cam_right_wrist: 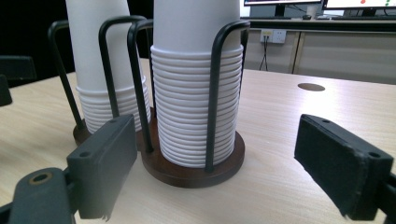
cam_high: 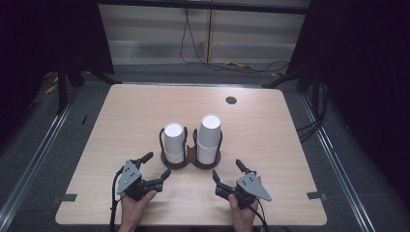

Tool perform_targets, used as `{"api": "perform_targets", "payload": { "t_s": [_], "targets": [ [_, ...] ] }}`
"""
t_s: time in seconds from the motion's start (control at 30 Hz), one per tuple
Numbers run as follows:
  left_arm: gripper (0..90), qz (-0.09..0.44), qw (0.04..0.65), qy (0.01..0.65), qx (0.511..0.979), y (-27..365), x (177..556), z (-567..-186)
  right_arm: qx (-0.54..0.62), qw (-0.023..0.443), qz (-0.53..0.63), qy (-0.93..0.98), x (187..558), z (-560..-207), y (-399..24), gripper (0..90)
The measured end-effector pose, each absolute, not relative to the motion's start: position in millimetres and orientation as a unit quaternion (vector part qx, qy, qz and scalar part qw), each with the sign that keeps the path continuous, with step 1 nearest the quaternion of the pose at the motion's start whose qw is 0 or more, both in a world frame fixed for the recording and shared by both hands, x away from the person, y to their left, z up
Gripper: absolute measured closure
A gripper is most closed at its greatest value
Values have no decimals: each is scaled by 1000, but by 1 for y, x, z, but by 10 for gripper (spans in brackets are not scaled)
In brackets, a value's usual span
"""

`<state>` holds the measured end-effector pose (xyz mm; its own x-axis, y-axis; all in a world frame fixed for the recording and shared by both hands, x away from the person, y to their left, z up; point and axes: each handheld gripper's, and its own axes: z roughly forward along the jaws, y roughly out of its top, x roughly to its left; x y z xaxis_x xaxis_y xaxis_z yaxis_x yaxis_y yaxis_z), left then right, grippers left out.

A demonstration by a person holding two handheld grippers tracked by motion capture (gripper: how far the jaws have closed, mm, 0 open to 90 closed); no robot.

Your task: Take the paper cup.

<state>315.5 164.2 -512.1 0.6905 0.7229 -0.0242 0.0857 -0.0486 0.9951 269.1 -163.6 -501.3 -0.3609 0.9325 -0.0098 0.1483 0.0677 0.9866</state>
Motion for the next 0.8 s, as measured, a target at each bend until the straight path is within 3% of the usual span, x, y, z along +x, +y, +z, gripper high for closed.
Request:
{"api": "perform_targets", "payload": {
  "t_s": [0.23, 0.37, 0.8],
  "targets": [
    [159, 261, 616, 296, 682, 163, 316, -512, 416, 355, 528, 649, 272, -501, -162, 128],
    [164, 243, 619, 315, 677, 165, 317, -511, 422, 378, 525, 635, 268, -501, -160, 127],
    [162, 216, 628, 309, 681, 166, 320, -496, 424, 379, 530, 629, 267, -501, -162, 128]
  ]
}}
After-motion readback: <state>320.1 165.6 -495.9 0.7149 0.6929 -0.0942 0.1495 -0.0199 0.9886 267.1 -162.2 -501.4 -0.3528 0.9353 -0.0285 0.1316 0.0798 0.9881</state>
